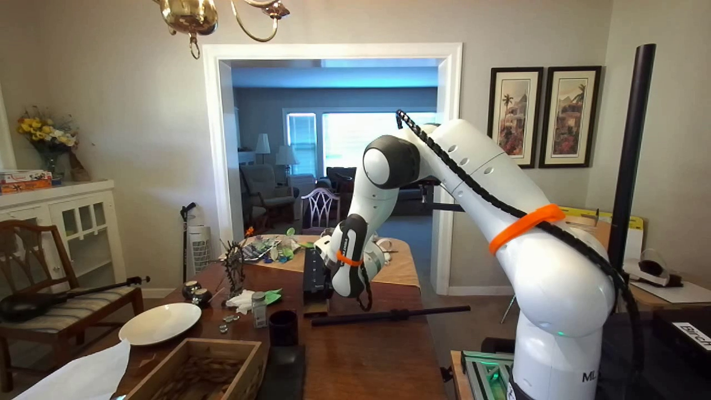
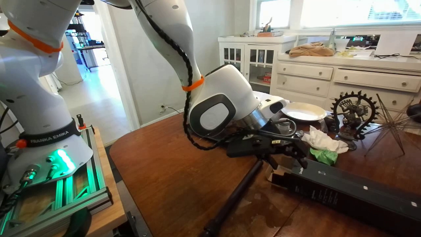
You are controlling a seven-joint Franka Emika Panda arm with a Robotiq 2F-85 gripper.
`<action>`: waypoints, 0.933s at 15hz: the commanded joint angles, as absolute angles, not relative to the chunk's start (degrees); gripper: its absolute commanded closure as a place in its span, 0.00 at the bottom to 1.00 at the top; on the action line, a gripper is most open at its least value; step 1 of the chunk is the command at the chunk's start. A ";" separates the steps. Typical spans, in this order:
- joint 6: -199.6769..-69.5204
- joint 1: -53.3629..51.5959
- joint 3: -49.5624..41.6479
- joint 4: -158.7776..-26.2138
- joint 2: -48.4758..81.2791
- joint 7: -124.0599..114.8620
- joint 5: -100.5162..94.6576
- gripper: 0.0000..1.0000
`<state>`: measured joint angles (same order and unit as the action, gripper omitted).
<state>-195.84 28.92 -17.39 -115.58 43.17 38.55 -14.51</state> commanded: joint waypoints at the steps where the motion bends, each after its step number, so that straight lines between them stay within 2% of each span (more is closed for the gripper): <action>1: -199.56 28.30 -18.72 -115.06 45.45 34.01 -15.87 0.00; 2: -200.14 28.06 -19.08 -115.01 45.72 33.44 -15.96 0.00; 3: -201.42 27.88 -19.52 -114.84 46.30 32.91 -15.88 0.25; 4: -202.17 27.73 -19.87 -114.84 46.58 32.54 -15.89 0.27; 5: -202.99 27.66 -20.19 -114.82 47.05 32.01 -15.86 0.34; 11: -204.38 26.71 -21.84 -115.17 47.93 29.49 -15.57 0.82; 14: -203.11 25.04 -22.63 -114.25 48.84 27.46 -14.37 1.00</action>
